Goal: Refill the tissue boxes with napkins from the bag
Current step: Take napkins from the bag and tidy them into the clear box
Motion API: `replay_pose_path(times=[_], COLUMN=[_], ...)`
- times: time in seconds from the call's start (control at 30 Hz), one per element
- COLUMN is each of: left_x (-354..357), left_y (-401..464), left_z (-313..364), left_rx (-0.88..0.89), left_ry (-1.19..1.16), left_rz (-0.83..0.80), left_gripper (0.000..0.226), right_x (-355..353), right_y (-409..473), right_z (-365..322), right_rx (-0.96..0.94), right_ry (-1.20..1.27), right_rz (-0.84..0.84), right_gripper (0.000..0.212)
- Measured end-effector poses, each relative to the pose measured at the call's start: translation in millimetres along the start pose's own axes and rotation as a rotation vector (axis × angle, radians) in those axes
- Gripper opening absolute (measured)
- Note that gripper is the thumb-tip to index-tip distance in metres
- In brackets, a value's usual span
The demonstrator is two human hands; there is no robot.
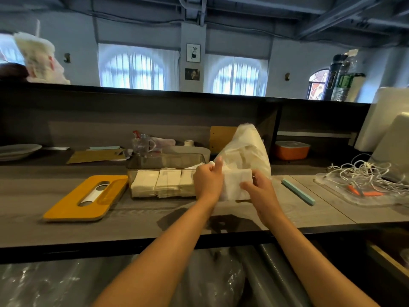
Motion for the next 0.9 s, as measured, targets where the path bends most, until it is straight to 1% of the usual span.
replay_pose_path(times=[0.07,0.17,0.23,0.27,0.33,0.4,0.47,0.53,0.63,0.67,0.73,0.83,0.9], left_x=[-8.4,-27.4,-43.6,-51.5,-68.0,-84.6,-100.1,-115.1,-137.7,-146.0,-164.4,-186.4,-199.5], left_y=[1.5,7.6,12.8,14.4,19.5,25.2,31.5,39.5,51.1,55.6,65.9,78.3,84.9], left_z=[15.8,35.7,40.4,40.4,36.5,33.1,30.8,28.6,32.2,36.8,46.8,54.8,55.1], left_rx=[0.052,0.07,0.009,-0.031,-0.109,-0.194,-0.254,-0.263,-0.208,-0.163,-0.046,0.064,0.097], left_ry=[0.022,0.025,0.013,0.026,0.038,-0.055,-0.153,-0.123,-0.031,-0.012,0.073,0.229,0.256], left_rz=[-0.131,-0.294,-0.365,-0.389,-0.405,-0.372,-0.295,-0.21,-0.11,-0.081,-0.027,-0.015,0.003], left_gripper=[0.049,0.027,0.021,0.022,0.031,0.035,0.034,0.034,0.031,0.031,0.032,0.03,0.03], right_x=[6.0,19.0,30.7,39.3,61.3,88.8,118.0,145.1,177.9,184.1,192.9,201.6,207.0], right_y=[7.3,18.8,27.8,31.6,37.8,40.3,38.7,32.6,27.2,27.9,35.2,52.4,67.6], right_z=[-11.7,-34.8,-46.0,-50.5,-58.4,-67.7,-79.1,-86.4,-97.3,-101.8,-108.9,-115.4,-111.5], right_rx=[-0.004,-0.009,0.027,0.056,0.116,0.187,0.277,0.408,0.514,0.524,0.499,0.432,0.398], right_ry=[0.031,0.105,0.159,0.178,0.182,0.175,0.158,0.14,0.26,0.277,0.218,0.057,-0.039], right_rz=[0.013,0.022,0.043,0.047,0.05,0.033,-0.009,-0.077,-0.183,-0.201,-0.217,-0.206,-0.186], right_gripper=[0.022,0.018,0.024,0.029,0.03,0.03,0.033,0.034,0.024,0.02,0.013,0.022,0.026])
Point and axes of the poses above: each hand's wrist, its own y-axis towards the middle knuckle, its own x-axis out of the palm, z = x × y, the point moved 8 cm from there along y, towards the middle knuckle, and after that the axes turned 12 degrees about -y, right-handed, at the moved point
